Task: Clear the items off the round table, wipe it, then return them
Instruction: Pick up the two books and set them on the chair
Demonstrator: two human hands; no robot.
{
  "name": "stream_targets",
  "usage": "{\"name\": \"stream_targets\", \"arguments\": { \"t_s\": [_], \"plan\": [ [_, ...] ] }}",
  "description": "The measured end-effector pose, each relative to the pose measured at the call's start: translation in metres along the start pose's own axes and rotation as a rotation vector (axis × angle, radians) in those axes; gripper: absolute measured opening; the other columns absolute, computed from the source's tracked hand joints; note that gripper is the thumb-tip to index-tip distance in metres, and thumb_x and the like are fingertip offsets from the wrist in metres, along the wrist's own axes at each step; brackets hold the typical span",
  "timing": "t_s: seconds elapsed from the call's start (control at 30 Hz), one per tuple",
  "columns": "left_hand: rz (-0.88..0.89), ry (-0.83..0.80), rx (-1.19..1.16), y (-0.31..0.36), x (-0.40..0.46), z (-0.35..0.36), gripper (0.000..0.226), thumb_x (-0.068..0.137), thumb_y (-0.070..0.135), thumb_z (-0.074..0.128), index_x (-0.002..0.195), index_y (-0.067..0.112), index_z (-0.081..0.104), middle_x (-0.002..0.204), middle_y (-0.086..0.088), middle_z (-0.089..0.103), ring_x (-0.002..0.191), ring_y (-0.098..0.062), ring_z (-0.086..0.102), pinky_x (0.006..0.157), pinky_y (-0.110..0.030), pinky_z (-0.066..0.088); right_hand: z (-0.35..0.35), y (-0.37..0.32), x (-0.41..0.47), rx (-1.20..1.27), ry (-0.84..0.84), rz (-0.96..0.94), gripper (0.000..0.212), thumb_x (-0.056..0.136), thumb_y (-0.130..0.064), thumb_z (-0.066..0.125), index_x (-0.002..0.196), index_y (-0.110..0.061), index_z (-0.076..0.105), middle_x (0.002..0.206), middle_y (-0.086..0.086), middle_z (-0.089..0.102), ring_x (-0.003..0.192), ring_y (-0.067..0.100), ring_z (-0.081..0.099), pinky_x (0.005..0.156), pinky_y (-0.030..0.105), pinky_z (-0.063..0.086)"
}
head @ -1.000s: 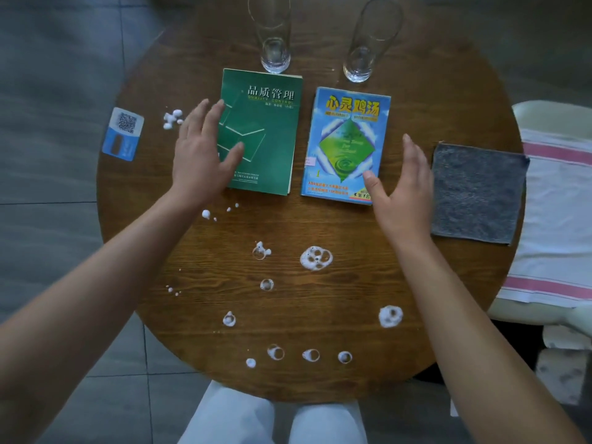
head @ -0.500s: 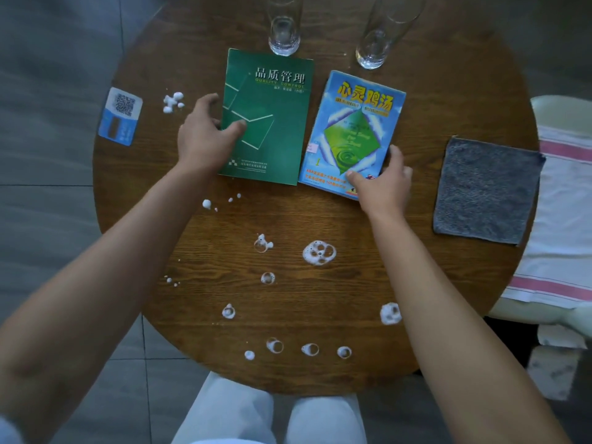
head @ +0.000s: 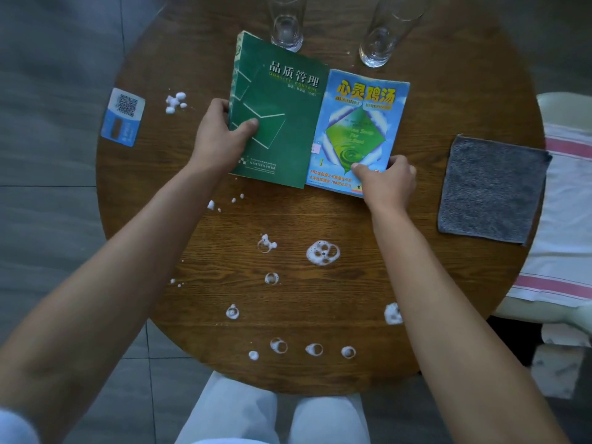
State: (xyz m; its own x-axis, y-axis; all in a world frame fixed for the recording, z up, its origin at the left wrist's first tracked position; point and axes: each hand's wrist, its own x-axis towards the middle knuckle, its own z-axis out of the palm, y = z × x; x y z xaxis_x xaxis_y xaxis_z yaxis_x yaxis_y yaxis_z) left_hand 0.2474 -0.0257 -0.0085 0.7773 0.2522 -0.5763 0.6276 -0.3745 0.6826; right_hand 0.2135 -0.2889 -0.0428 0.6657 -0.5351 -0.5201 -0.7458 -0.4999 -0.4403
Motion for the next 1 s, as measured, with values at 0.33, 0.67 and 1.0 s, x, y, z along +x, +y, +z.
{"name": "stream_targets", "arguments": {
  "t_s": [0.33, 0.67, 1.0],
  "plan": [
    [0.013, -0.029, -0.027, -0.002, -0.008, -0.002, 0.033, 0.099, 0.031, 0.066, 0.125, 0.021, 0.049, 0.116, 0.008, 0.064, 0.105, -0.012, 0.069, 0.089, -0.038, 0.061, 0.004, -0.017, -0.007, 0.38, 0.036, 0.123, 0.042, 0.072, -0.024, 0.085, 0.096, -0.017, 0.052, 0.123, 0.005, 0.053, 0.095, 0.023, 0.068, 0.083, 0.037, 0.059],
    [0.035, -0.029, -0.058, -0.01, -0.011, -0.002, 0.034, 0.099, 0.031, 0.066, 0.127, 0.021, 0.05, 0.122, 0.003, 0.067, 0.108, -0.013, 0.069, 0.092, -0.042, 0.061, -0.005, -0.028, -0.003, 0.435, 0.087, 0.113, 0.029, 0.074, -0.022, 0.078, 0.074, -0.021, 0.049, 0.089, 0.003, 0.067, 0.077, 0.02, 0.068, 0.066, 0.032, 0.057],
    [0.011, -0.028, -0.091, -0.014, -0.014, -0.001, 0.033, 0.1, 0.03, 0.066, 0.127, 0.021, 0.049, 0.122, 0.002, 0.067, 0.107, -0.013, 0.07, 0.092, -0.043, 0.061, -0.012, -0.035, -0.003, 0.516, -0.117, 0.204, 0.029, 0.08, -0.022, 0.076, 0.098, -0.014, 0.055, 0.099, 0.007, 0.069, 0.079, 0.02, 0.067, 0.06, 0.029, 0.051]
  ]
}}
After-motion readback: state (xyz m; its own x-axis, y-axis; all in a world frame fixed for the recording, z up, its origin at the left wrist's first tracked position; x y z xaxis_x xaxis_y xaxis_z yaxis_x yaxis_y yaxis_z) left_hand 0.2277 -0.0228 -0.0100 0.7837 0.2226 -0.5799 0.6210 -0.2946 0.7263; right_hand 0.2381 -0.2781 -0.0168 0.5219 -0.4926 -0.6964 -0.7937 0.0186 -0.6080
